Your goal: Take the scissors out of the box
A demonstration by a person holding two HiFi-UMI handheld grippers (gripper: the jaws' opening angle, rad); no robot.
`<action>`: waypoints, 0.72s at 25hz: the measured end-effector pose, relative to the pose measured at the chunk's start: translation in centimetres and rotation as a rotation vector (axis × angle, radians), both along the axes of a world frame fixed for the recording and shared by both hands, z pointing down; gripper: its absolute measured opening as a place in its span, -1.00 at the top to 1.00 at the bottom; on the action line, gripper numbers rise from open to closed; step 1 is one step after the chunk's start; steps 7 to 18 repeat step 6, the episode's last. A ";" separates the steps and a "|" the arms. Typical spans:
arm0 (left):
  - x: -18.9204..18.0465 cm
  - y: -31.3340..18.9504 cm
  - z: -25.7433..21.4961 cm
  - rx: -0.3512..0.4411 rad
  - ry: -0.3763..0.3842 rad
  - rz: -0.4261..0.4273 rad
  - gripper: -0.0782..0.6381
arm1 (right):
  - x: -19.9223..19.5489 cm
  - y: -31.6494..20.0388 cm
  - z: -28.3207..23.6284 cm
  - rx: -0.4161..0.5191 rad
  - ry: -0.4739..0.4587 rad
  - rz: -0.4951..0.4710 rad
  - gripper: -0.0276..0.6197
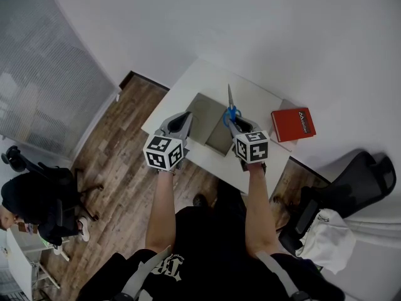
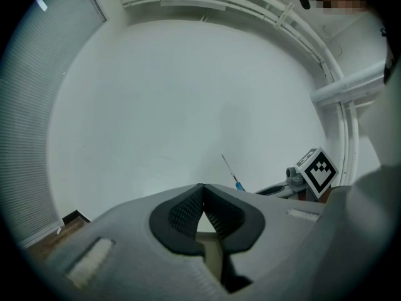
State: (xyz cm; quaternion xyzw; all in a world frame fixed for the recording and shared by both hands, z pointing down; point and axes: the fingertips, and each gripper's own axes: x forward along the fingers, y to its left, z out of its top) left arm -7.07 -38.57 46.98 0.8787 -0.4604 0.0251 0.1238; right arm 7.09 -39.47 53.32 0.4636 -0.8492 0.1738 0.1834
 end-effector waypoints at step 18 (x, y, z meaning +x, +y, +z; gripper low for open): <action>0.4 -0.1 0.1 -0.001 -0.001 0.005 0.79 | 0.4 0.0 0.3 -0.005 -0.003 0.001 0.67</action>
